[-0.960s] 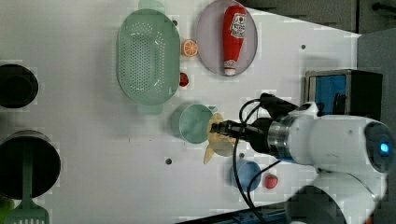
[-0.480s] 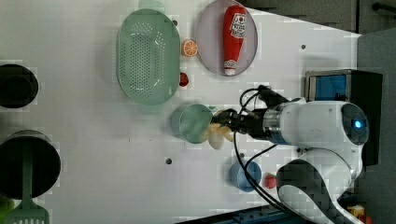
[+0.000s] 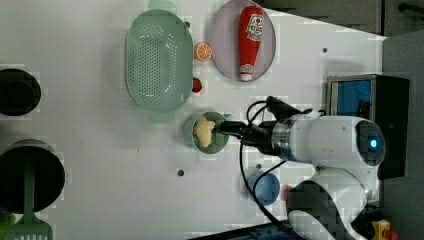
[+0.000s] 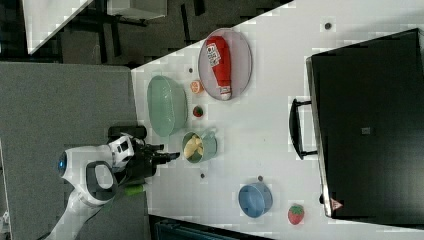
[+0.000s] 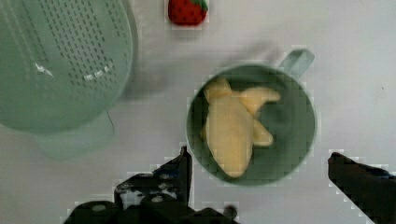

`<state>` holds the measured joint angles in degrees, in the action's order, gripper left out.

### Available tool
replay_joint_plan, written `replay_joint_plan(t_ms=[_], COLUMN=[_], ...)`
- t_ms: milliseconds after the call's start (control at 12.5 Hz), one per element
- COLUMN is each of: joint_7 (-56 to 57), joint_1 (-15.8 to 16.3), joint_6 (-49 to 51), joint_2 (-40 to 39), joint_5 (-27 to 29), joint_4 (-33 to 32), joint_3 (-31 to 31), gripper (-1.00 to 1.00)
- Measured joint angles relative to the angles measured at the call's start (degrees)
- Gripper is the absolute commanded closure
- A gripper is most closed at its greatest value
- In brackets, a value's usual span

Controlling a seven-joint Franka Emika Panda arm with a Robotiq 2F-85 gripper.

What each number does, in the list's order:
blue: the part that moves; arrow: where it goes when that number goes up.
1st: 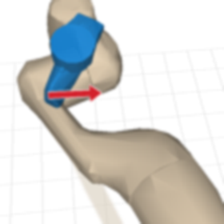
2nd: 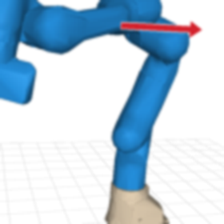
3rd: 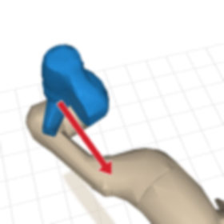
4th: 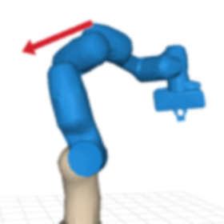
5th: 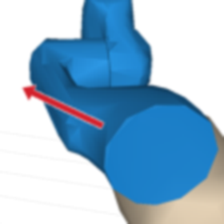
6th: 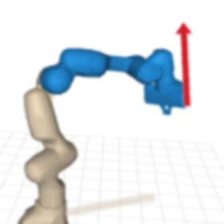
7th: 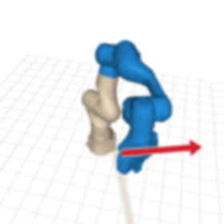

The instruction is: Pick Banana and place it in mug.

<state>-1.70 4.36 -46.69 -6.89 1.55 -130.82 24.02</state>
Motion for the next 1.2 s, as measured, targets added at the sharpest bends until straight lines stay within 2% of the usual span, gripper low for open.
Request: replay_joint_plan(t_ms=[160,320,400,560,800,1040,1200], joint_7=[0.0,-0.08,-0.41,-0.45,-0.5,-0.53,-0.58], joint_1=[0.78,1.46,0.65,1.04,-1.51,-3.21,-3.3], joint_6=[0.56,6.97,13.4,25.56,33.68,38.76,42.24], joint_2=[1.0,5.0,7.47,10.91,14.86,17.97,18.69], joint_5=[-0.61,-0.38,-0.67,-0.76,-0.55,-1.44,-3.21], joint_4=[0.11,2.91,6.04,15.11,24.62,29.54,30.21], joint_3=[-0.94,-5.19,-7.05,-13.91,-21.77,-27.21,-29.24], gripper=[-1.0,-1.0,-1.0,-1.0,-1.0,-1.0,-1.0])
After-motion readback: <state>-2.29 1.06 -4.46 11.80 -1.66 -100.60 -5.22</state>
